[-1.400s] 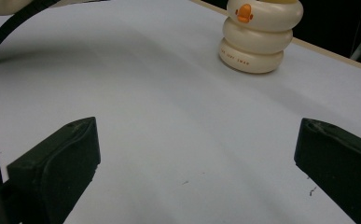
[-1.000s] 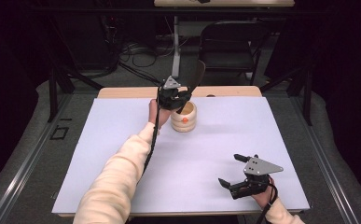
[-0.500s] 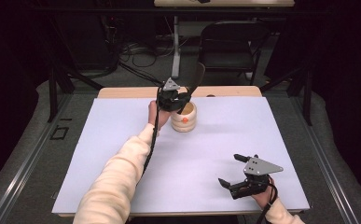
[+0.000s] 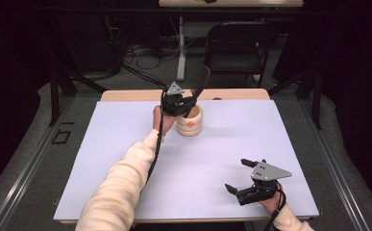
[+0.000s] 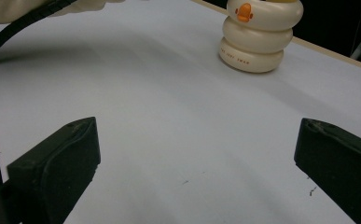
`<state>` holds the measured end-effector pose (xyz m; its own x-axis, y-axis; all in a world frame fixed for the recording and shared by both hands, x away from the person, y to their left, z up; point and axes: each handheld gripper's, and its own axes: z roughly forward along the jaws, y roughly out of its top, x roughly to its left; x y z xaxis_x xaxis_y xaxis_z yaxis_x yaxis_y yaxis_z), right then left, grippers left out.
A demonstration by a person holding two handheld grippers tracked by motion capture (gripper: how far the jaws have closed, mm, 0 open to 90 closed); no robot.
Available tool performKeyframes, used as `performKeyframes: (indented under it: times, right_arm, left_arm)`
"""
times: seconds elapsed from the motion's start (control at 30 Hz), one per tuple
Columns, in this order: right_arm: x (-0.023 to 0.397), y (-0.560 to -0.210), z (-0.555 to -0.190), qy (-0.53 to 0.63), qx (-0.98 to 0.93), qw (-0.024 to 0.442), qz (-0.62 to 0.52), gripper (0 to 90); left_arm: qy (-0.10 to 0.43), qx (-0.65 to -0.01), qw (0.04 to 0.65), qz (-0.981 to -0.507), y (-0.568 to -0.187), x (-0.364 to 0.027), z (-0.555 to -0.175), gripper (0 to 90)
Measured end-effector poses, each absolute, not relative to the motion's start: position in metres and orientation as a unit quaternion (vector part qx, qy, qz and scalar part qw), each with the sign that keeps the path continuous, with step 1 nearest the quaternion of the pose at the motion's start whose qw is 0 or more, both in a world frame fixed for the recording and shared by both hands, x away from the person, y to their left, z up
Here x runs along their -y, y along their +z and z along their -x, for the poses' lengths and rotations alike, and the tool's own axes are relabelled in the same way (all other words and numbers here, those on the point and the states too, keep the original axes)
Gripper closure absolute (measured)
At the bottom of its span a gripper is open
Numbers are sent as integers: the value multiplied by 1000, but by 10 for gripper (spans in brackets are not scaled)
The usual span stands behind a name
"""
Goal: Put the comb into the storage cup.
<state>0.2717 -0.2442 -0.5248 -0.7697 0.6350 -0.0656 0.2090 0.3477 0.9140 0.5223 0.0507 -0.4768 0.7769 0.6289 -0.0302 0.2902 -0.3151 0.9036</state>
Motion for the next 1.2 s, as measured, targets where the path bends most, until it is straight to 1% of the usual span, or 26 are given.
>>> performKeyframes:
  times: [1.2]
  right_arm:
    - [244,-525,-272,504,-794,211,-266,0]
  left_arm:
    - [155,-293,485,-809,-495,-49,-520,721]
